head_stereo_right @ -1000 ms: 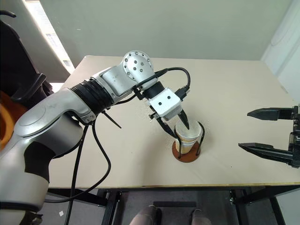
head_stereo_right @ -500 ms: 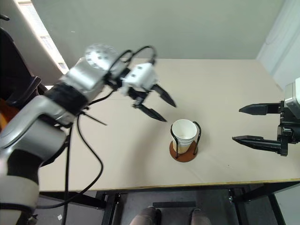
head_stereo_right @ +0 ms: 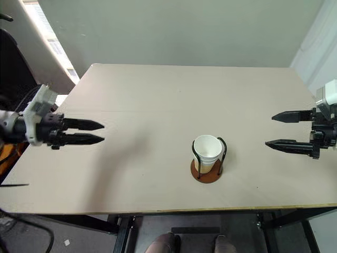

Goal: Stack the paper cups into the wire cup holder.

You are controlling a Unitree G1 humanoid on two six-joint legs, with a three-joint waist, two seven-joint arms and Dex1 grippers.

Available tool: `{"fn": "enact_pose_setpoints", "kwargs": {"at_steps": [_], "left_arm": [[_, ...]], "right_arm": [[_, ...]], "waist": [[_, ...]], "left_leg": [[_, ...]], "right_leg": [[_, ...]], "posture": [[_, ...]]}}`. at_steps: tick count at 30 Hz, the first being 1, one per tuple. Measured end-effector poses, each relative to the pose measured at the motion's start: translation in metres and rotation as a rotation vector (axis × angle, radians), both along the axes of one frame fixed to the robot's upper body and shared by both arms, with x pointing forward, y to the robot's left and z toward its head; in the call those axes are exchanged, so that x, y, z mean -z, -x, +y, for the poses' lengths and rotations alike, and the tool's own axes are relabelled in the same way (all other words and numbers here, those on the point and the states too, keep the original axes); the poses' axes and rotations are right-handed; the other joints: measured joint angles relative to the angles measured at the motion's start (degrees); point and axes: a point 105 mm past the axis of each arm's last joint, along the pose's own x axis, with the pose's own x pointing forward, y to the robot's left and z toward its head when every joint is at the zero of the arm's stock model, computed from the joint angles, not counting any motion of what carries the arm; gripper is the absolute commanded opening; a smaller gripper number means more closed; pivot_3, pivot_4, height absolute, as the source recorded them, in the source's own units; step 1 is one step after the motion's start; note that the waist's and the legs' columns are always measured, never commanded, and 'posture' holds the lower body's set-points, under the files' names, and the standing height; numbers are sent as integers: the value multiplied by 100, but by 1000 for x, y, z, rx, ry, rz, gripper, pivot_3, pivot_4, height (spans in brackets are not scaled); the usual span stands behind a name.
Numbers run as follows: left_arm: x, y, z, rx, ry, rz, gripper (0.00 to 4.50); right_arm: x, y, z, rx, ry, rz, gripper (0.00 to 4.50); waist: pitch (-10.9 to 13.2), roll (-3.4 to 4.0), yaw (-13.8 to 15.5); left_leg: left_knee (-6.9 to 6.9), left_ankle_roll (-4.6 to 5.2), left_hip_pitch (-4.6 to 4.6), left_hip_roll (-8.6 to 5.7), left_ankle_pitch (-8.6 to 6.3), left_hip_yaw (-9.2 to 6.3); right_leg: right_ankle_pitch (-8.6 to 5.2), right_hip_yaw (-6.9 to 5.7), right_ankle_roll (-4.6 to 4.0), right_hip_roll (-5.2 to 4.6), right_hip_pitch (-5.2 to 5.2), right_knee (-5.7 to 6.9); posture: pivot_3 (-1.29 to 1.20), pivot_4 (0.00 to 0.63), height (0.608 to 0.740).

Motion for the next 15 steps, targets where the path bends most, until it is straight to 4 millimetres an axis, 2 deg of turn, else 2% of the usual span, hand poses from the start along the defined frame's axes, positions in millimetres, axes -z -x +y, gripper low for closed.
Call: {"fn": "enact_pose_setpoints", "kwargs": {"at_steps": [2, 7, 15], "left_arm": [[-9, 6, 7, -25, 0, -26, 2724], [-15, 15, 21, -88, -25, -40, 2724], [-6, 9, 12, -74, -8, -27, 2724]], "right_arm": [[-2, -1, 1, -17, -16, -1, 4500], [-3, -4, -5, -15, -28, 12, 4500], [-3, -7, -7, -8, -26, 7, 4500]], "waist": [[0, 0, -7], [0, -1, -19], [-1, -1, -76]], "left_leg": [[-33, 24, 15, 0, -17, 0], [-104, -17, 66, 8, 25, -4], [-138, -36, 83, 16, 48, -7]], "right_leg": [[-1, 0, -9, 0, -2, 3], [19, 0, -56, 2, 5, 9], [29, -2, -84, 5, 0, 10]], "posture": [[0, 150, 740], [0, 150, 740], [0, 150, 740]]}}
